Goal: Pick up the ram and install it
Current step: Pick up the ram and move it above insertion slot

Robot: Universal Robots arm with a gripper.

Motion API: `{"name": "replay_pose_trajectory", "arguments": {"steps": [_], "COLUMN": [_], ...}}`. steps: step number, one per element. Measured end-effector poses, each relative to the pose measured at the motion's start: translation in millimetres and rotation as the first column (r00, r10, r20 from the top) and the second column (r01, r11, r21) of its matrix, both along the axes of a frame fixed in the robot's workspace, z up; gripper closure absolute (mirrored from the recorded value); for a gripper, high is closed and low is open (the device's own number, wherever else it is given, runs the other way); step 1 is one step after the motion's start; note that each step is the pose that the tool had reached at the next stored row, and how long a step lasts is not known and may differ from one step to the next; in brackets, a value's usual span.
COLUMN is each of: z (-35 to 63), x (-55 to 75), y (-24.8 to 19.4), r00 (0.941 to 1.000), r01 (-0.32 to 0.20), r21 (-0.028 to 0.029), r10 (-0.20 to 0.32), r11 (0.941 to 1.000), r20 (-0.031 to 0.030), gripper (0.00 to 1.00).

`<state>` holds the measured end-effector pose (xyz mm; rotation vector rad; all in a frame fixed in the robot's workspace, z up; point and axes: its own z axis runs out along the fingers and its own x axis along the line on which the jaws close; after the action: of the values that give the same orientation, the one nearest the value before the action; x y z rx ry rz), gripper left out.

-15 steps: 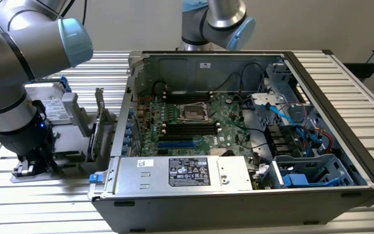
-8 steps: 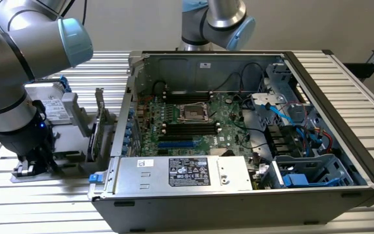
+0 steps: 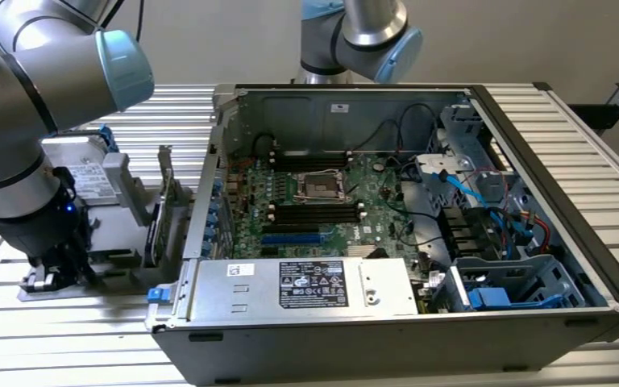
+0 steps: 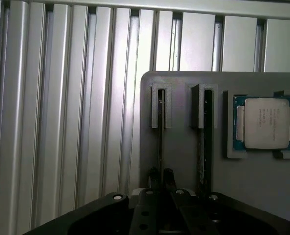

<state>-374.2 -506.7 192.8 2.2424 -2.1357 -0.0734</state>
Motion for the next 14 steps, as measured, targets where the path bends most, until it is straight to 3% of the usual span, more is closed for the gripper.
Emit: {"name": "replay_pose_trajectory", "arguments": {"steps": [14], "z": [14.0], "x": [0.0], "y": [1.4], "r00": [1.0], "r01": [0.0], "r21": [0.0001], "r10": [0.0], "r11": [1.0], "r20": [0.0], "gripper": [0.86]}}
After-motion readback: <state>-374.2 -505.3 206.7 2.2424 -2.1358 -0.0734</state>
